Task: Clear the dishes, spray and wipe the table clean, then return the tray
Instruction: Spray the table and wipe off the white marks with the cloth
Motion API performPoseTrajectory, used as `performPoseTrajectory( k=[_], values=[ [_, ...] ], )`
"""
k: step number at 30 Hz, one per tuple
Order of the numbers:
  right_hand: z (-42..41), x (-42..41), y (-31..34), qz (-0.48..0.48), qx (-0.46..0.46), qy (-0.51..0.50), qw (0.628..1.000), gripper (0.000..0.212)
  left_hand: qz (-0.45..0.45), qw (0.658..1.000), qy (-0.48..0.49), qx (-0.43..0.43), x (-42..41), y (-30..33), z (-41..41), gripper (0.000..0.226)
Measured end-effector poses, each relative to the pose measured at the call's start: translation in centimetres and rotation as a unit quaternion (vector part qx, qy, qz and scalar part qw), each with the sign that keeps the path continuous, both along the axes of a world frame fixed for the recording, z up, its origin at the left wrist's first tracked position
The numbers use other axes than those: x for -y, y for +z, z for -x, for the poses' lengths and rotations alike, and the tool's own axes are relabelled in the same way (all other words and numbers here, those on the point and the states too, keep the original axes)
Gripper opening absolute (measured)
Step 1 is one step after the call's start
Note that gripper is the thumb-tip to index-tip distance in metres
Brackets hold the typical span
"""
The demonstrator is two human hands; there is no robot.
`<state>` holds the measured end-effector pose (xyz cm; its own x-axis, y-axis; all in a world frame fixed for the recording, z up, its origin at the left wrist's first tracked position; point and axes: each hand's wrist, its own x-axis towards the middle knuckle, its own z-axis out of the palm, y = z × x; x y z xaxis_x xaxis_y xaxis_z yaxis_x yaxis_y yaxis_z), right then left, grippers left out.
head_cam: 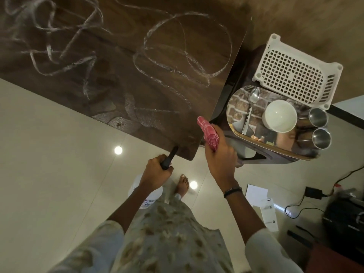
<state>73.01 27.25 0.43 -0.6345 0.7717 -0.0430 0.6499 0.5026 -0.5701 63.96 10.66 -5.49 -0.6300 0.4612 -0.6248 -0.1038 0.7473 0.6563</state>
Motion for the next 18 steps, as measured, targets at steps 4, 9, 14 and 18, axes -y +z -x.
performPoseTrajectory(
  k=[4, 9, 14, 18],
  values=[
    [2.2, -0.3, -1.5, -0.094, 0.012, 0.046, 0.994, 0.06, 0.01, 1.0, -0.016, -0.017, 0.1, 0.1, 1.1, 0.031],
    [3.0, 0.4, -5.0, -0.092, 0.115, 0.175, 0.973, 0.064, -0.038, 0.999, -0.001, -0.006, 0.4, 0.9, 3.1, 0.02],
    [1.6, 1.6, -7.2, -0.044, 0.174, 0.248, 0.952, 0.078, -0.055, 0.998, 0.029, -0.004, 1.2, 1.4, 4.6, 0.014],
    [3.8, 1.2, -8.5, -0.052, 0.21, 0.186, 0.958, 0.076, -0.054, 0.998, 0.024, 0.0, 1.7, 1.3, 5.3, 0.024]
  ],
)
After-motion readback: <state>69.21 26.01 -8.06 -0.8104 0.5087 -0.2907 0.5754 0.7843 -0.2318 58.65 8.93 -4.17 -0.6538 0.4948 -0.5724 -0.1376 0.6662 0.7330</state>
